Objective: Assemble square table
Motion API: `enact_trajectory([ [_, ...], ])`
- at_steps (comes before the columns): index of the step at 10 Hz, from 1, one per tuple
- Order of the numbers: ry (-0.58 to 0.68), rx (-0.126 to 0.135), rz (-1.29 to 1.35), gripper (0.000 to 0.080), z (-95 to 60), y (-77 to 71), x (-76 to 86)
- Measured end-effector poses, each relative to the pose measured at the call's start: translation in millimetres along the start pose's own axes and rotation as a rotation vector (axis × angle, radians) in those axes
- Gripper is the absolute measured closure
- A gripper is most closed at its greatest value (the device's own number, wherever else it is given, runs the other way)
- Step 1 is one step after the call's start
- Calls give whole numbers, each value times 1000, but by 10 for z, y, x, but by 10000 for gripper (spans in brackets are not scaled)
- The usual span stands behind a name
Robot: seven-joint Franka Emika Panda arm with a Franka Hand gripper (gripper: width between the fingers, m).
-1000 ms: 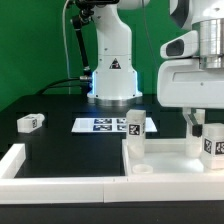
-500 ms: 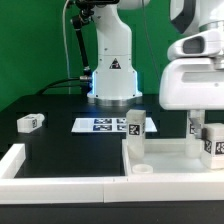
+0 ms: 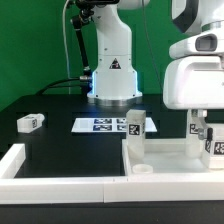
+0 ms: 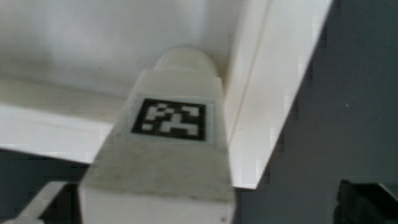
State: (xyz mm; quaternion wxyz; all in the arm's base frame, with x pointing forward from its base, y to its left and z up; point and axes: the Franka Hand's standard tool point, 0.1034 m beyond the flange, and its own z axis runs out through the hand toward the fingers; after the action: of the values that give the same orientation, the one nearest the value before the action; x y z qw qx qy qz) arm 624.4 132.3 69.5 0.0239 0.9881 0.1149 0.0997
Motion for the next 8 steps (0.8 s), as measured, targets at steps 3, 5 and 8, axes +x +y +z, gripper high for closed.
enact_trajectory([
  [3,-102,5,24,150,60,136,58],
  [5,-84,3,24,150,76,135,61],
  [8,-84,-1,127,381,76,138,62],
])
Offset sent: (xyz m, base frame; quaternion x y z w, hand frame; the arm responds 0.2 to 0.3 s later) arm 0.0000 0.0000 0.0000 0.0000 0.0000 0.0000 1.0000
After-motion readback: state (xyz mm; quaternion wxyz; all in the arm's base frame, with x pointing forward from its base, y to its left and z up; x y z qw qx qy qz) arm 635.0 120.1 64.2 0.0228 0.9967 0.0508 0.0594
